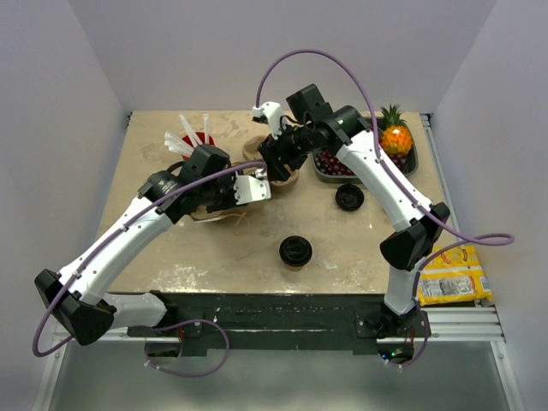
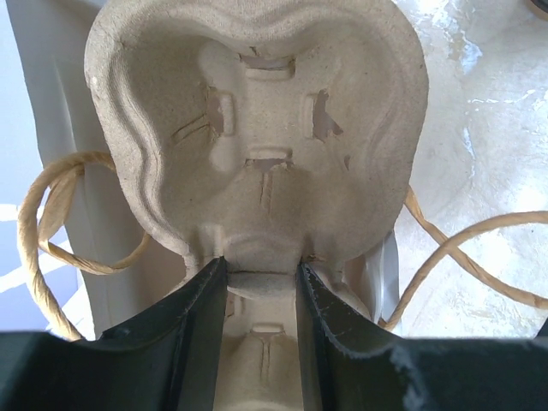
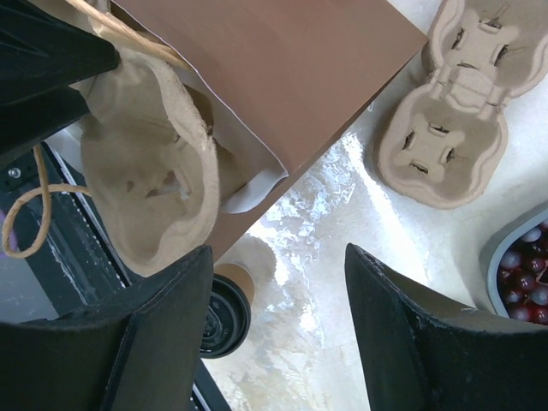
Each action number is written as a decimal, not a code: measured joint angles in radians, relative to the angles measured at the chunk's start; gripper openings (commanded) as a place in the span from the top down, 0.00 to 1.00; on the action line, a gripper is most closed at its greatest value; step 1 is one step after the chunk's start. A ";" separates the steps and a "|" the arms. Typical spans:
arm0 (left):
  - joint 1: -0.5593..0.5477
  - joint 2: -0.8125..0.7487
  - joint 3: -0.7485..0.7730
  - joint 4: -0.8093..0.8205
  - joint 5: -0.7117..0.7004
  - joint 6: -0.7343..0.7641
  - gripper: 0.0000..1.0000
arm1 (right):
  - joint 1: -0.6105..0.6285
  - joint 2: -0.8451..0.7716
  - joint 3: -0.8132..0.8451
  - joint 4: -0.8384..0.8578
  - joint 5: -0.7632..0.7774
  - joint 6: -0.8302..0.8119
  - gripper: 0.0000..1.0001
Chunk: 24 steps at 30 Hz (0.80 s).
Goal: Pack the takeout coffee
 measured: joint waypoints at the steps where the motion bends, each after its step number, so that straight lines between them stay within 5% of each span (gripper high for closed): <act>1: -0.006 0.000 0.000 0.000 -0.011 -0.006 1.00 | 0.000 0.000 0.000 0.000 -0.003 0.002 0.34; 24: -0.009 0.000 0.016 -0.098 -0.097 -0.121 1.00 | 0.000 -0.010 -0.036 -0.007 -0.117 -0.032 0.30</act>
